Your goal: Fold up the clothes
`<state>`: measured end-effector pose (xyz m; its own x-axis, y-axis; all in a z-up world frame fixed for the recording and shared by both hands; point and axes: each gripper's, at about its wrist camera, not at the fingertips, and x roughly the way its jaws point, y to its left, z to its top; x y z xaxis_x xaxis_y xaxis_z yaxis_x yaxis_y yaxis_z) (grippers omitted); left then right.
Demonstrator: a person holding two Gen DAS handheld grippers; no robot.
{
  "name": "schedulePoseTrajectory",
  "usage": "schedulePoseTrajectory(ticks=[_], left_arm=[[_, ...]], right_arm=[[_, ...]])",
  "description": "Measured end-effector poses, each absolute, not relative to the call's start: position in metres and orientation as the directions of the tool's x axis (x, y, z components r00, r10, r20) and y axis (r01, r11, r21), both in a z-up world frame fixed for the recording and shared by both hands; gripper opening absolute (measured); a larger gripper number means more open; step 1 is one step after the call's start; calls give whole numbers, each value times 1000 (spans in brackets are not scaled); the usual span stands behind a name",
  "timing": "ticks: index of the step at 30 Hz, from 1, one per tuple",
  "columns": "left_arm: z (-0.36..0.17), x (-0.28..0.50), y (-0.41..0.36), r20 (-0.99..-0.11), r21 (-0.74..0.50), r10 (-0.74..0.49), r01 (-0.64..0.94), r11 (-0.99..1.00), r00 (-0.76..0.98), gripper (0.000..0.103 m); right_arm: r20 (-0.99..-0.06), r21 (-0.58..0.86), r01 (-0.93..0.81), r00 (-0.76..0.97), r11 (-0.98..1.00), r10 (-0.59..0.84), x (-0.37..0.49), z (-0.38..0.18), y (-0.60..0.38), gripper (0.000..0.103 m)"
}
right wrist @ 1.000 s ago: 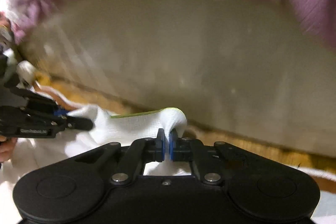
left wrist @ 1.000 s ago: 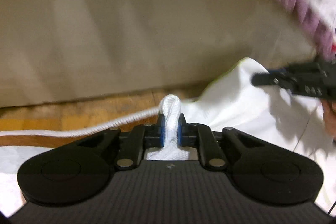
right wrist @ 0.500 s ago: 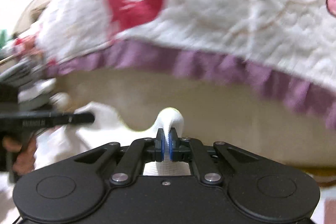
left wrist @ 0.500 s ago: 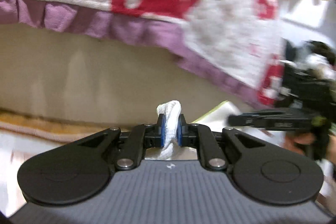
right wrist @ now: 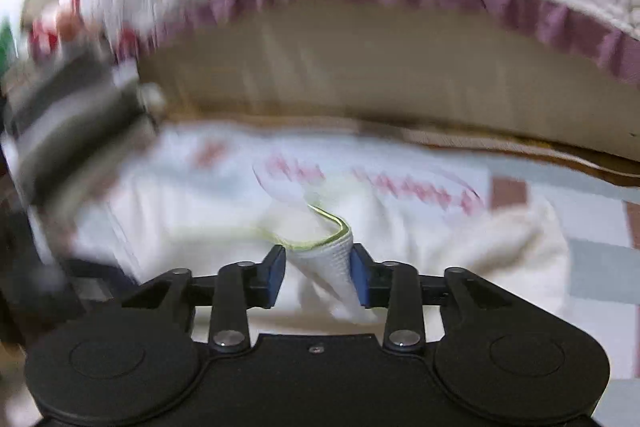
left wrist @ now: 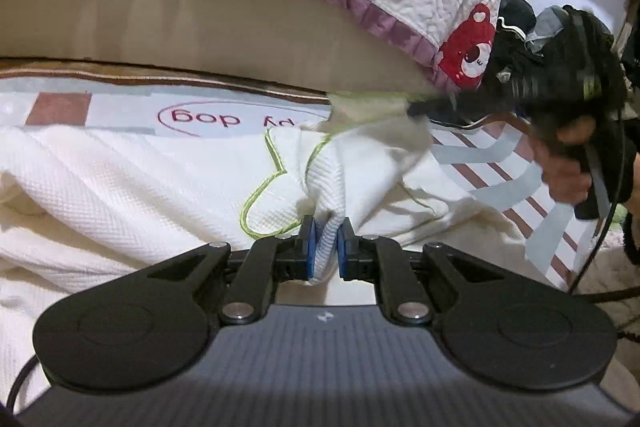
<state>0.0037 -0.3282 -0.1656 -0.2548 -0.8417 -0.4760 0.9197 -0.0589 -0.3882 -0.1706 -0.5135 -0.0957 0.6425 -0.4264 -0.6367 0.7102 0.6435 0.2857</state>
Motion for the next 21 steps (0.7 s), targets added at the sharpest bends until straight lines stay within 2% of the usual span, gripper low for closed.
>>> schedulePoseTrajectory(ticks=[1, 3, 6, 7, 8, 9, 11, 14, 17, 18, 19, 20, 21], left_arm=[[-165, 2, -327, -478, -381, -841, 922, -63, -255, 10], [-161, -4, -327, -478, -359, -838, 929, -87, -263, 10], [-157, -3, -322, -474, -374, -838, 923, -86, -270, 10], [-158, 0, -321, -471, -392, -840, 917, -72, -268, 10], [-159, 3, -318, -471, -400, -843, 915, -57, -259, 10], [-160, 6, -315, -472, -407, -846, 912, -43, -250, 9], [-161, 8, -312, -480, -398, -843, 917, -36, -242, 9], [-161, 9, -310, -494, -388, -837, 921, -29, -235, 9], [-157, 13, -311, -483, -411, -842, 911, -24, -240, 9], [-154, 15, -310, -469, -423, -848, 906, -29, -246, 9], [-150, 18, -310, -456, -434, -854, 900, -34, -252, 9], [-146, 25, -304, -398, -480, -880, 876, -41, -259, 9], [-142, 34, -298, -334, -527, -906, 848, -51, -262, 9]], right_arm=[[-604, 322, 701, 670, 636, -432, -166, -90, -516, 41], [-603, 321, 699, 671, 638, -432, -146, -86, -525, 44], [-644, 213, 799, 548, 562, -534, -128, -79, -542, 44], [-639, 223, 816, 536, 534, -551, -131, -77, -550, 45], [-635, 233, 831, 524, 505, -568, -135, -75, -557, 48], [-630, 244, 845, 511, 476, -584, -138, -73, -564, 58], [-678, 307, 832, 532, 462, -508, -143, -86, -584, 70], [-767, 401, 826, 539, 396, -348, -145, -120, -615, 70], [-756, 342, 802, 544, 489, -363, -139, -130, -608, 70], [-752, 321, 792, 547, 519, -368, -138, -133, -605, 53], [-748, 300, 781, 549, 548, -373, -136, -136, -602, 29], [-744, 277, 768, 552, 577, -378, -134, -139, -599, 15], [-739, 254, 755, 555, 604, -382, -132, -142, -597, 15]])
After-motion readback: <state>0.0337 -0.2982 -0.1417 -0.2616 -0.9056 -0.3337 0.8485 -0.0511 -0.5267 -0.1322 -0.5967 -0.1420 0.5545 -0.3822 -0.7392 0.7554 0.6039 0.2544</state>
